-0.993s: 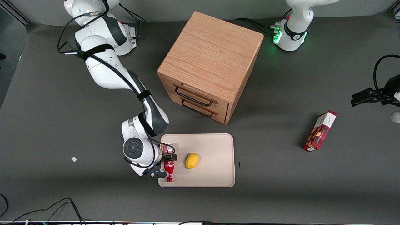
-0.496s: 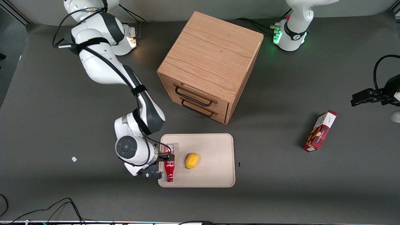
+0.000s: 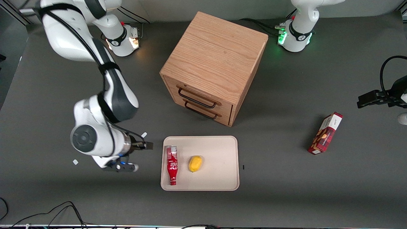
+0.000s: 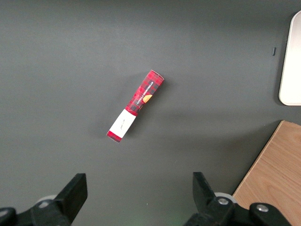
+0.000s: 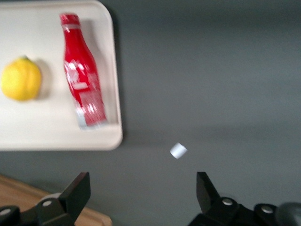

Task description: Place coke bottle on tray

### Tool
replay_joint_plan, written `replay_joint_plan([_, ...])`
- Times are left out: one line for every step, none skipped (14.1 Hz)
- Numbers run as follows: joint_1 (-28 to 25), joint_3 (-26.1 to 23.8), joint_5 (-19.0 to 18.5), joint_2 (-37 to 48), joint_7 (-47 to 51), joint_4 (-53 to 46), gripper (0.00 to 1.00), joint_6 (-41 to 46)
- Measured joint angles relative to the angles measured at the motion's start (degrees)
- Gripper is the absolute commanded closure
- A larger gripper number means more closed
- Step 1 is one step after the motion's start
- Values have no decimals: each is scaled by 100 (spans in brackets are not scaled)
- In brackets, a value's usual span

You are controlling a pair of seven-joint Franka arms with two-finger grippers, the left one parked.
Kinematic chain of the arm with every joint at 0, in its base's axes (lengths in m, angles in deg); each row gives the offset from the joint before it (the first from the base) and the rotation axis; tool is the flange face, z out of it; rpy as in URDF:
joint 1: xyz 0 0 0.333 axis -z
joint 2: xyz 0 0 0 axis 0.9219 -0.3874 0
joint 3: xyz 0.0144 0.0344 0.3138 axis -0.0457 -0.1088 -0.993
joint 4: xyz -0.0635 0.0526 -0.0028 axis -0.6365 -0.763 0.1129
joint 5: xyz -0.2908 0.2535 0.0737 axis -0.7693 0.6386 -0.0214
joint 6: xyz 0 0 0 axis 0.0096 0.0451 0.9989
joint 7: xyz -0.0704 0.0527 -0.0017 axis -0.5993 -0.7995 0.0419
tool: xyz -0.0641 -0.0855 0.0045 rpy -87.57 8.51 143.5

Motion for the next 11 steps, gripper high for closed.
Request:
replay_joint_plan([68, 0, 0, 394, -93, 389, 0, 60])
replay_joint_plan([132, 1, 0, 775, -156, 756, 0, 95])
replay_joint_plan([185, 4, 0, 1139, -254, 1072, 0, 201])
replay_joint_plan([231, 22, -1, 1512, -380, 1349, 0, 366])
replay_joint_plan([298, 49, -2, 1872, -531, 1566, 0, 547])
replay_joint_plan([399, 72, -3, 2211, -682, 1744, 0, 706])
replay_joint_plan([503, 101, -21, 2547, -807, 1919, 0, 823])
replay_joint_plan([562, 160, -48, 2872, -873, 2087, 0, 920])
replay_joint_plan([572, 242, -66, 3154, -890, 2216, 0, 1018])
replay_joint_plan([572, 304, -74, 3382, -891, 2297, 0, 1151])
replay_joint_plan([572, 335, -77, 3541, -891, 2337, 0, 1228])
